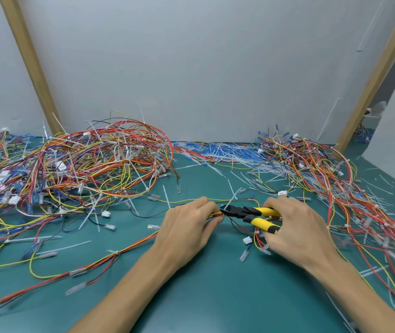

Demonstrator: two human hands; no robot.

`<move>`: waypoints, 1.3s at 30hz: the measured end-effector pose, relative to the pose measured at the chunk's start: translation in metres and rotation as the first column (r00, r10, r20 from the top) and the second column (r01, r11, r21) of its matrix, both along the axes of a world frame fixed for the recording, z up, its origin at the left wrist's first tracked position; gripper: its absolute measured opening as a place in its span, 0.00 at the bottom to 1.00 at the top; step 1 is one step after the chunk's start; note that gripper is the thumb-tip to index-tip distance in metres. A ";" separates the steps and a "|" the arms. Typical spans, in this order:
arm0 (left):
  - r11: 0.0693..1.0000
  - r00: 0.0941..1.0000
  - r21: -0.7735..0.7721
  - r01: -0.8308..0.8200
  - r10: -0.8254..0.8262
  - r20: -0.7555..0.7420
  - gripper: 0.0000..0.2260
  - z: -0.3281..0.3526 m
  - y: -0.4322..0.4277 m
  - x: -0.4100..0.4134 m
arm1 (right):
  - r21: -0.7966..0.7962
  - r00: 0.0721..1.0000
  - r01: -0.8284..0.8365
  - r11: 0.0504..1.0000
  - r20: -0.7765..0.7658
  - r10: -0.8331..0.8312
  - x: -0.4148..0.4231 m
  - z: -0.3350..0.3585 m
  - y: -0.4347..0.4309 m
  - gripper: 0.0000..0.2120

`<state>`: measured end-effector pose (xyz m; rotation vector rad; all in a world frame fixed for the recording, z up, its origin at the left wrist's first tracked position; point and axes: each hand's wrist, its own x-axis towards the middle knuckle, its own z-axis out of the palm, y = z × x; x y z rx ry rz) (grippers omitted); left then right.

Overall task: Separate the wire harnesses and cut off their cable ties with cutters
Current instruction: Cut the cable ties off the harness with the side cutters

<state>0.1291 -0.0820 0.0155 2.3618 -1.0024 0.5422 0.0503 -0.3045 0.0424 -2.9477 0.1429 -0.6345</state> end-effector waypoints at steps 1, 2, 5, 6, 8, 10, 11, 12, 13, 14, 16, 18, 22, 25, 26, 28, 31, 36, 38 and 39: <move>1.000 1.000 0.011 0.001 -0.001 0.001 0.10 -0.001 0.001 0.000 | -0.012 1.000 -0.006 1.000 -0.020 0.006 0.001 0.000 -0.001 0.09; 1.000 1.000 0.021 0.001 -0.001 0.000 0.11 -0.002 0.001 0.000 | -0.020 0.999 -0.009 1.000 -0.041 0.008 0.001 0.000 -0.002 0.09; 1.000 1.000 0.030 0.011 -0.011 -0.010 0.11 -0.003 0.002 0.000 | -0.015 0.996 0.002 1.000 -0.094 -0.004 0.003 -0.002 -0.006 0.11; 0.999 1.000 0.028 0.016 -0.015 -0.011 0.11 -0.003 0.002 0.000 | -0.004 0.995 0.009 1.000 -0.104 -0.010 0.003 -0.002 -0.007 0.11; 1.000 1.000 0.018 0.026 -0.026 -0.017 0.11 -0.004 0.002 0.000 | 0.019 0.992 0.023 1.000 -0.121 -0.020 0.002 -0.003 -0.008 0.11; 0.999 0.998 -0.012 0.044 -0.044 -0.035 0.09 -0.005 0.002 0.001 | 0.018 0.988 0.029 0.999 -0.152 -0.025 0.002 -0.003 -0.008 0.11; 0.998 0.997 -0.029 0.054 -0.055 -0.047 0.09 -0.005 0.003 0.002 | 0.013 0.985 0.023 1.000 -0.169 -0.021 0.002 -0.003 -0.008 0.11; 0.997 0.996 -0.048 0.063 -0.066 -0.061 0.08 -0.005 0.003 0.002 | 0.013 0.982 0.015 1.000 -0.186 -0.012 0.002 -0.004 -0.008 0.11; 0.995 0.994 -0.069 0.071 -0.076 -0.075 0.08 -0.005 0.003 0.003 | 0.018 0.979 0.006 1.000 -0.204 -0.003 0.002 -0.004 -0.007 0.11; 0.993 0.992 -0.089 0.079 -0.087 -0.088 0.08 -0.005 0.003 0.004 | 0.023 0.976 0.002 1.000 -0.220 0.003 0.002 -0.005 -0.007 0.11; 0.990 0.990 -0.115 0.087 -0.099 -0.101 0.08 -0.005 0.003 0.004 | 0.024 0.970 0.004 1.000 -0.241 0.002 0.002 -0.005 -0.007 0.11; 0.988 0.988 -0.131 0.088 -0.103 -0.116 0.08 -0.005 0.003 0.005 | 0.021 0.968 0.002 1.000 -0.251 0.003 0.001 -0.006 -0.007 0.11; 0.982 0.981 -0.164 0.092 -0.118 -0.153 0.08 -0.005 0.004 0.005 | 0.017 0.962 -0.007 1.000 -0.273 0.011 0.002 -0.005 -0.008 0.10; 0.983 0.981 -0.162 0.092 -0.118 -0.157 0.08 -0.006 0.004 0.005 | 0.013 0.958 -0.008 1.000 -0.286 0.011 0.003 -0.006 -0.010 0.09; 0.984 0.981 -0.155 0.090 -0.115 -0.154 0.08 -0.006 0.004 0.005 | 0.009 0.958 -0.003 1.000 -0.288 0.005 0.004 -0.007 -0.009 0.09; 0.986 0.983 -0.142 0.086 -0.107 -0.146 0.08 -0.007 0.004 0.006 | -0.015 0.957 0.012 1.000 -0.289 -0.016 0.004 -0.009 -0.008 0.08; 0.988 0.986 -0.132 0.080 -0.098 -0.138 0.08 -0.007 0.005 0.006 | -0.046 0.961 0.024 0.999 -0.273 -0.036 0.004 -0.013 -0.006 0.09; 0.988 0.986 -0.137 0.077 -0.096 -0.138 0.08 -0.006 0.006 0.005 | -0.051 0.962 0.009 0.999 -0.273 -0.023 0.005 -0.013 -0.007 0.11; 0.987 0.985 -0.141 0.076 -0.096 -0.140 0.08 -0.006 0.006 0.005 | -0.043 0.960 0.014 0.999 -0.279 -0.025 0.006 -0.012 -0.008 0.12; 0.987 0.985 -0.144 0.076 -0.097 -0.141 0.08 -0.006 0.006 0.005 | -0.040 0.959 0.016 0.999 -0.283 -0.026 0.006 -0.012 -0.008 0.12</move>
